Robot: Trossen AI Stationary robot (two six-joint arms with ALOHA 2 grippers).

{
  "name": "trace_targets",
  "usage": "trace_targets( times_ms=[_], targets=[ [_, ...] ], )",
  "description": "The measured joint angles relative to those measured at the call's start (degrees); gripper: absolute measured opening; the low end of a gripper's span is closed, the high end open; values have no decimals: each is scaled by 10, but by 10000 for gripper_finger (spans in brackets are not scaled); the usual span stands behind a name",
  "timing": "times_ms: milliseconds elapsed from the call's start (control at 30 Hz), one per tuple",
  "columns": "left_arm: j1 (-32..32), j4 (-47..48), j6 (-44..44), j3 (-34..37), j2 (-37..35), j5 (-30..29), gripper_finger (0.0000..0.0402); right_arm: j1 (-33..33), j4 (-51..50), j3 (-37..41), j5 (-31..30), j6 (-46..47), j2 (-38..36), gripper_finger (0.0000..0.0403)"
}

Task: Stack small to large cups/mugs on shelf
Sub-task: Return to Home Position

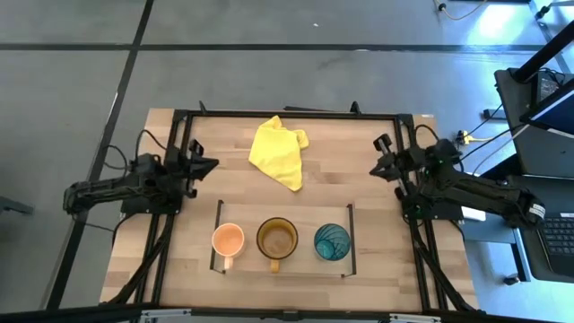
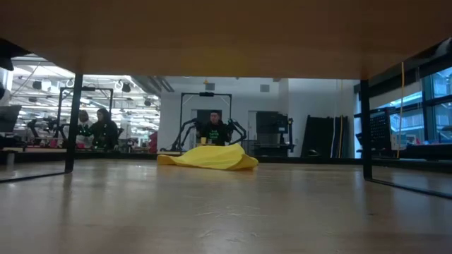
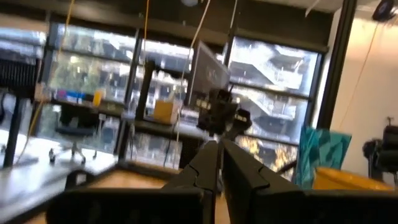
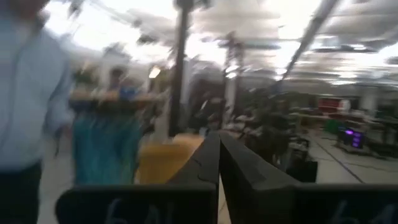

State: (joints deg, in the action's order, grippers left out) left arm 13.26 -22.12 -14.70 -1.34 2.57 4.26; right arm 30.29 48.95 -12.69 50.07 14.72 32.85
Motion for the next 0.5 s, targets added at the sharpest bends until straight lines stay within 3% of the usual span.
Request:
trace_targets(
  times_ms=[100, 267, 400, 500],
  targets=[
    [-32, 30, 3, 0, 0, -27, 14, -15, -52, 0, 8, -89, 6, 12],
    [-86, 32, 32, 0, 0, -82, 14, -58, -76, 0, -58, -98, 36, 12],
    [-124, 32, 51, 0, 0, -129, 14, -102, -55, 0, 31, -194, 50, 12],
    [-148, 32, 62, 0, 0, -156, 14, -108, -144, 0, 12, -155, 47, 12]
  ],
)
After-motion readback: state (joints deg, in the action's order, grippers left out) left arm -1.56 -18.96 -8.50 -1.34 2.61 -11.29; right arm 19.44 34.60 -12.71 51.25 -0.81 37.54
